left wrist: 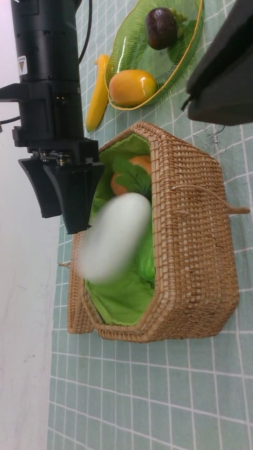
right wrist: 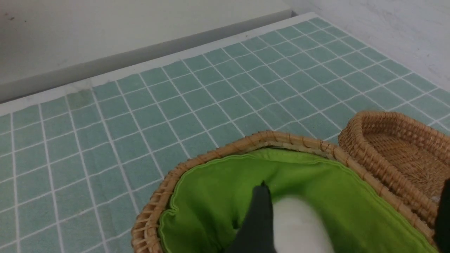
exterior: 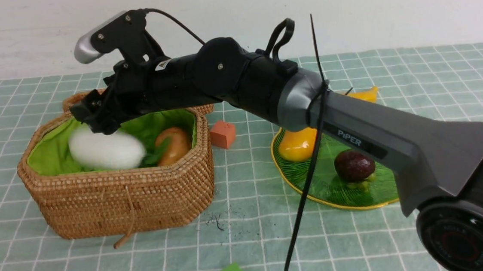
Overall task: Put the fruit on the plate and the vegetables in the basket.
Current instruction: Take a daikon with your right arm and place it on the basket on the left, then use the right arm to grab a banana and put it into the right plate
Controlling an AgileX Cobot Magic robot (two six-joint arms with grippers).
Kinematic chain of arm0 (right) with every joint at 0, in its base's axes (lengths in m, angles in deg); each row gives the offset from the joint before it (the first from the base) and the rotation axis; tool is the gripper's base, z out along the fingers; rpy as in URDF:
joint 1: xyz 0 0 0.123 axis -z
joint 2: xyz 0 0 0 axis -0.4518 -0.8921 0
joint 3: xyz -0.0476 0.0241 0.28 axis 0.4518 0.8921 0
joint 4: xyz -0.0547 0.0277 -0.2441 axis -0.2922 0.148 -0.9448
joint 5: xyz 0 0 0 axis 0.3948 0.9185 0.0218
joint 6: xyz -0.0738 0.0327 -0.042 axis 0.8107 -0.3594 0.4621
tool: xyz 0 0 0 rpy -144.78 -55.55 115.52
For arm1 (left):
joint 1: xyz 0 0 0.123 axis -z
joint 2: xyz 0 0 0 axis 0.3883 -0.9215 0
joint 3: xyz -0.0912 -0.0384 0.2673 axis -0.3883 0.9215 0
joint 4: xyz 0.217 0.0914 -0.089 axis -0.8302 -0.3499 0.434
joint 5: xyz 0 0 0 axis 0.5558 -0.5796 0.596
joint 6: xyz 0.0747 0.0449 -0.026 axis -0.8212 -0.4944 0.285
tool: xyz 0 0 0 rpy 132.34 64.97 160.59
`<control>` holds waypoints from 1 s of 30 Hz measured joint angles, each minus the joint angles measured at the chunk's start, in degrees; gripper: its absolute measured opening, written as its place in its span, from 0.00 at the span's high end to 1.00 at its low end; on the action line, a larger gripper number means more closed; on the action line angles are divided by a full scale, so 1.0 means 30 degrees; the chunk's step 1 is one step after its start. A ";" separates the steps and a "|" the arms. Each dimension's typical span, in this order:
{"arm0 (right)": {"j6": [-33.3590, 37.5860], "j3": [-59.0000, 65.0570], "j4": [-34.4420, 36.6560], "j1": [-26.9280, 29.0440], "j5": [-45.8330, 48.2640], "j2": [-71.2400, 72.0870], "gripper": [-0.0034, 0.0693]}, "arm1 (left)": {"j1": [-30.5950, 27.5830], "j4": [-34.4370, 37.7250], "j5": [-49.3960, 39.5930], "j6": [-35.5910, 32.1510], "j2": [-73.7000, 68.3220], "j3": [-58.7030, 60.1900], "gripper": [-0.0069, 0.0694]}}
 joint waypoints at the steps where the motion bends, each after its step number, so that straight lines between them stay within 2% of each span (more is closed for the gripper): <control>1: 0.0000 0.0000 0.0000 0.0000 0.0000 0.0000 0.11 | 0.0000 0.0000 0.0016 0.0000 0.0000 0.0000 0.91; 5: 0.0000 0.0000 -0.0019 0.0000 0.0261 0.0000 0.14 | 0.0000 0.0000 0.0016 0.0000 0.0000 0.0000 0.91; 9: -0.0409 0.0000 -0.1312 0.0000 0.2396 0.0709 0.19 | 0.0000 0.0000 0.0093 0.0000 0.0000 0.0000 0.91; 13: -0.2908 0.0000 -0.3335 0.0165 0.5588 0.2188 0.26 | 0.0000 0.0325 0.0797 0.0000 0.0000 0.0000 0.91; 16: -0.6893 0.0000 -0.7094 0.0546 1.0176 0.4501 0.43 | 0.0000 0.1450 0.2282 -0.0792 0.0000 0.0000 0.90; 17: -0.7309 0.0000 -0.7583 0.0566 1.0685 0.4626 0.44 | 0.0000 0.1450 0.2282 -0.0792 0.0000 0.0000 0.90; 20: -1.0006 -0.0105 -1.2128 0.1346 1.4836 0.6573 0.72 | 0.0000 0.2723 0.2774 -0.2393 0.0000 0.0000 0.90; 23: -1.1611 -0.0049 -1.5243 0.2365 1.5964 0.7360 0.90 | 0.0000 0.3763 0.2962 -0.3437 0.0000 0.0000 0.90; 25: -1.2074 0.0045 -1.6079 0.2896 1.6051 0.7561 0.95 | 0.0000 0.4157 0.3017 -0.3733 0.0000 0.0000 0.90; 26: -1.2952 0.0246 -1.7068 0.3950 1.6093 0.7728 0.97 | 0.0000 0.4688 0.3136 -0.4174 0.0000 0.0000 0.90; 27: -1.3295 0.0379 -1.7436 0.4916 1.6108 0.7746 0.97 | 0.0000 0.5181 0.3458 -0.4666 0.0000 0.0000 0.90; 29: -1.3498 0.0445 -1.7555 0.5610 1.6108 0.7720 0.97 | 0.0000 0.5627 0.3714 -0.5053 0.0000 0.0000 0.90; 30: -1.3381 0.0582 -1.7428 0.7249 1.6130 0.7461 0.96 | 0.0000 0.6215 0.4172 -0.5612 0.0000 0.0000 0.90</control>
